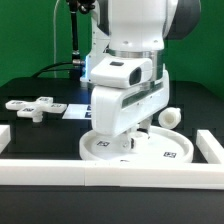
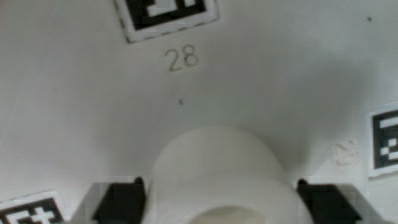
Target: Assemble round table
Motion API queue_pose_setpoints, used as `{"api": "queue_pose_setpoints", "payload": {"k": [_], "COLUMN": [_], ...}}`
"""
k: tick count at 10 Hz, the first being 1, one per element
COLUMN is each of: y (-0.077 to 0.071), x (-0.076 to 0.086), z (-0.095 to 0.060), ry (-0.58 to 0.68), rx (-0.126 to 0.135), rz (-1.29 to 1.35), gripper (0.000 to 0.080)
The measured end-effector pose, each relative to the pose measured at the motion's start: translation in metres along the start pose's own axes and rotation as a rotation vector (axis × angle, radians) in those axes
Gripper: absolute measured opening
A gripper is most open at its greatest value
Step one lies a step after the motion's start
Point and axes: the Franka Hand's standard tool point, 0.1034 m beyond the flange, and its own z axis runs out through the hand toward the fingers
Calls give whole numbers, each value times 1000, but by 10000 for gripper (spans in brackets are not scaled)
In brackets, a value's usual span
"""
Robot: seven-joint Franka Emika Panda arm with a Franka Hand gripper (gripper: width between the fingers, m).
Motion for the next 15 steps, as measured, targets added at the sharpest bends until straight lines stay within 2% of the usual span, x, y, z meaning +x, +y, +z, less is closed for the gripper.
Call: {"api": "queue_pose_setpoints", "payload": {"k": [3, 7, 9, 10, 11, 13, 14, 15], "y": [-4, -4, -4, -4, -8, -21, -29, -44], "x": [12, 12, 12, 12, 9, -2, -8, -18], "z": [0, 0, 0, -1, -9, -30, -42, -47], "ry": [3, -1, -1, 0, 1, 2, 28, 58], "rx": [-5, -4, -4, -6, -12, -23, -51, -78], "rz": [-16, -11, -11, -9, 19, 101, 156, 215], "gripper": [407, 407, 596, 596, 638, 647, 649, 649]}}
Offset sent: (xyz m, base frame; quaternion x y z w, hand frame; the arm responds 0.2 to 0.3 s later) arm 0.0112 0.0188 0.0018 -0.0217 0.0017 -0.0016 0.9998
